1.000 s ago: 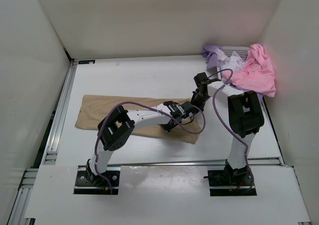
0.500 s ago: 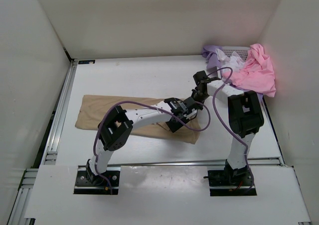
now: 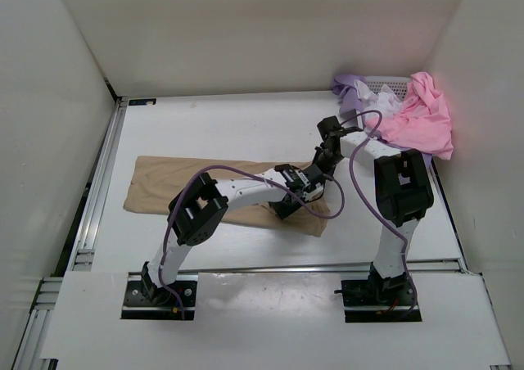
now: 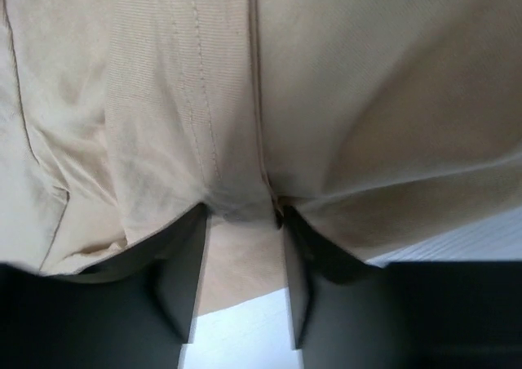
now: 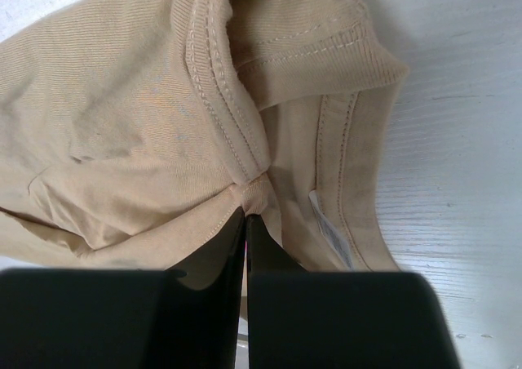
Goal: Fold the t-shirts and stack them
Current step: Fold the other side of the tshirt into a rectangle
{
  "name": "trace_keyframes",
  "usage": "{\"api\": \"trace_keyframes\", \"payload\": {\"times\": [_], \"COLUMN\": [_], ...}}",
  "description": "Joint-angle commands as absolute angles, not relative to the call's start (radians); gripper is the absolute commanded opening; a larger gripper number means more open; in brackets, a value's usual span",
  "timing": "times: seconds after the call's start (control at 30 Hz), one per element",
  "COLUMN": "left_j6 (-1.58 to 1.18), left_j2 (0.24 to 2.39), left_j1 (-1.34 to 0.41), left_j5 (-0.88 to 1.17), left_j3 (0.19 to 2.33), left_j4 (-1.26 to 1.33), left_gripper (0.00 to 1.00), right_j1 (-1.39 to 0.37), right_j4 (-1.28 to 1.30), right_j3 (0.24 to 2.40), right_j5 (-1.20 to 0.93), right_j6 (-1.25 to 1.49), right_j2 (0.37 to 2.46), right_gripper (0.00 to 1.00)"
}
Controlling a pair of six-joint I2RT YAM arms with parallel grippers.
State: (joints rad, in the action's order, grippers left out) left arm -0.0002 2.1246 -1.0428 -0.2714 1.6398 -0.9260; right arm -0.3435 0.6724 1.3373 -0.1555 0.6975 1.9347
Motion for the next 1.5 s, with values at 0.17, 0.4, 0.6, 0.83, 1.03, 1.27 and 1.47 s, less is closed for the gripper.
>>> {"api": "trace_keyframes", "payload": {"times": [0.17,0.4,0.6,0.83,1.03,1.27,1.47], "left_j6": [0.0,0.0,0.0,0.0,0.0,0.0,0.0], "left_j2": [2.112,2.094,2.023,2.025,2.046,2.114,2.178], "left_j1": [-1.046,-1.046,-1.02,-0.953,-0.907,-0.861,-0.841], "left_j5": [-0.319,-0.348,-0.383,-0.405,-0.443,-0.434,-0.453], "left_j3": [1.686,1.717,1.726,1.756,1.785,1.807,1.845], "left_j4": [-0.925,-0.971,-0.98,-0.98,-0.959,-0.959,-0.899], "left_gripper": [0.17,0.1,0.1,0.1,0.1,0.22,0.23], "right_j1": [-0.357,-0.367,-0.376,-0.385,-0.385,-0.385,-0.374], "right_j4": [0.676,0.706,0.75,0.776,0.79,0.81,0.81], "right_j3": [1.37,1.408,1.483,1.571,1.603,1.621,1.655], "right_j5": [-0.124,-0.103,-0.038,-0.025,0.006,-0.003,-0.003], "right_j6": [0.676,0.647,0.615,0.597,0.606,0.606,0.635], "right_j2": [1.893,1.865,1.838,1.859,1.885,1.956,2.037], "right_gripper": [0.01,0.01,0.01,0.01,0.01,0.01,0.06]}}
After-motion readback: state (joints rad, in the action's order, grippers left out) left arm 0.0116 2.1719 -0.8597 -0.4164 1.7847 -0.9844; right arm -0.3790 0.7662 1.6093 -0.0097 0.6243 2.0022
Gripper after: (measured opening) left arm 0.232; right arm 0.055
